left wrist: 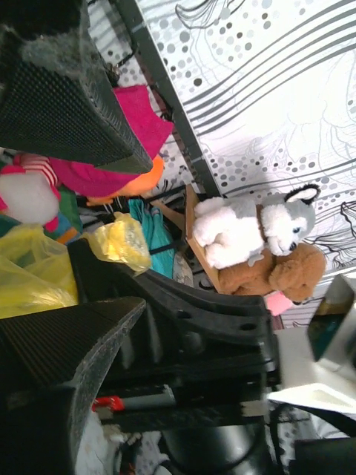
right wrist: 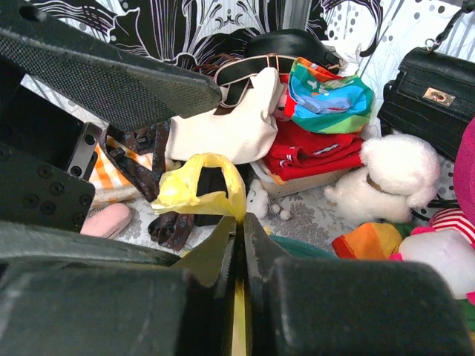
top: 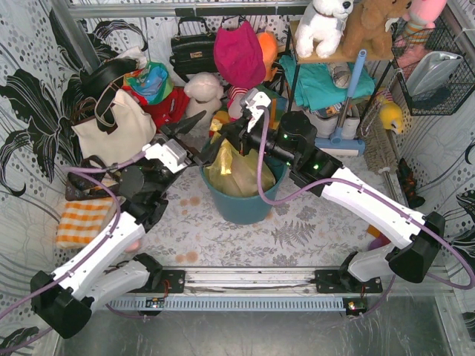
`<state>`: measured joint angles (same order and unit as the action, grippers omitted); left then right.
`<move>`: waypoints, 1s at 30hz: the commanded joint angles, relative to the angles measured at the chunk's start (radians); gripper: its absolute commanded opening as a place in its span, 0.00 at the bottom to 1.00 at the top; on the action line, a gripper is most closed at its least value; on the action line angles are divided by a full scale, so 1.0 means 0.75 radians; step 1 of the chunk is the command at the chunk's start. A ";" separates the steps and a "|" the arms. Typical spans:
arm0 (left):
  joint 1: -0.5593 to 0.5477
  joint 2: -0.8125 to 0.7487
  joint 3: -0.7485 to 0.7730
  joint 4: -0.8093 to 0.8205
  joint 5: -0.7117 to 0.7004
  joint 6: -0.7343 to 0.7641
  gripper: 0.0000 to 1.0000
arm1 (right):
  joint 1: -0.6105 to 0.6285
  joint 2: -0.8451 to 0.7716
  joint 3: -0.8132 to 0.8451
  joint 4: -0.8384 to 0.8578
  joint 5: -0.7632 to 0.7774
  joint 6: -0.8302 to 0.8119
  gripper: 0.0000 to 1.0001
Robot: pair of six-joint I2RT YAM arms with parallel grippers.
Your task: Tie the trash bag
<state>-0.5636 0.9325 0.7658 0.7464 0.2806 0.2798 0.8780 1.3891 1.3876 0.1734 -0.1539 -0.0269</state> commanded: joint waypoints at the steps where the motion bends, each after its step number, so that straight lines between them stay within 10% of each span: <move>1: 0.005 -0.004 0.086 -0.060 -0.035 -0.218 0.73 | 0.009 -0.029 0.008 0.088 -0.031 0.011 0.04; 14: 0.017 0.090 0.266 -0.274 -0.070 -0.322 0.42 | 0.010 -0.054 -0.023 0.121 -0.030 0.021 0.04; 20: 0.027 0.115 0.356 -0.328 -0.046 -0.289 0.00 | 0.010 -0.065 -0.038 0.139 -0.026 0.021 0.02; 25: 0.027 0.133 0.434 -0.346 -0.042 -0.277 0.00 | 0.010 -0.061 -0.044 0.142 -0.017 0.025 0.00; 30: 0.027 0.108 0.447 -0.366 -0.177 -0.330 0.43 | 0.009 -0.062 -0.057 0.158 -0.003 0.034 0.00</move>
<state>-0.5484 1.0382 1.0618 0.4442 0.2279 0.0593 0.8780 1.3655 1.3655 0.2558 -0.1574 -0.0193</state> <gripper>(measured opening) 0.348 0.006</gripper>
